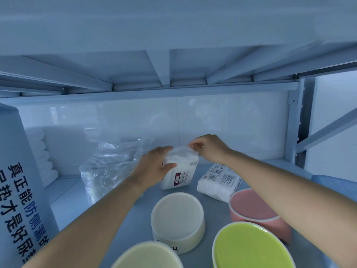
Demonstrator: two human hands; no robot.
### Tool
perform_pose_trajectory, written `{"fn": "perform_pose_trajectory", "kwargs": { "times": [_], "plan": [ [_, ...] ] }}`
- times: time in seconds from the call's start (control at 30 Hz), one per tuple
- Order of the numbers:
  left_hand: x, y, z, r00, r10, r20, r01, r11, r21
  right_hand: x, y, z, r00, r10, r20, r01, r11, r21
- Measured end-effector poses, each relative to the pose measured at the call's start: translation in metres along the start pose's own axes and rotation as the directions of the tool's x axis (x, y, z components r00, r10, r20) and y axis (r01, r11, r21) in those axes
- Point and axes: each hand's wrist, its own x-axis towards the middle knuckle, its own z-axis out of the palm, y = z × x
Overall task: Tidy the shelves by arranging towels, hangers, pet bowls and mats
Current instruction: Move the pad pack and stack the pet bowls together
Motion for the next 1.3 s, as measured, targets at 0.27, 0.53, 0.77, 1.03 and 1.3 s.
{"fn": "perform_pose_trajectory", "kwargs": {
  "times": [0.27,0.53,0.77,1.03,1.3],
  "plan": [
    [0.03,0.007,0.006,0.979,-0.2,-0.034,0.194,0.973,-0.124,-0.012,0.012,-0.014,0.998,0.036,-0.058,-0.037,0.999,-0.006],
    [0.01,-0.023,0.037,0.924,-0.026,0.381,-0.007,0.996,0.084,-0.027,0.025,0.003,0.992,0.082,0.099,-0.076,0.995,-0.064],
    [-0.004,-0.024,0.061,0.851,0.052,0.523,-0.075,0.997,0.022,-0.029,0.032,0.007,0.982,0.105,0.158,-0.084,0.987,-0.137],
    [-0.011,-0.033,0.057,0.915,0.117,0.385,-0.145,0.989,0.043,-0.042,0.042,0.014,0.951,0.157,0.267,-0.079,0.957,-0.28],
    [-0.02,-0.026,0.043,0.888,0.014,0.461,-0.027,0.999,0.023,-0.048,0.043,0.016,0.937,0.118,0.329,0.028,0.914,-0.405]
  ]
}}
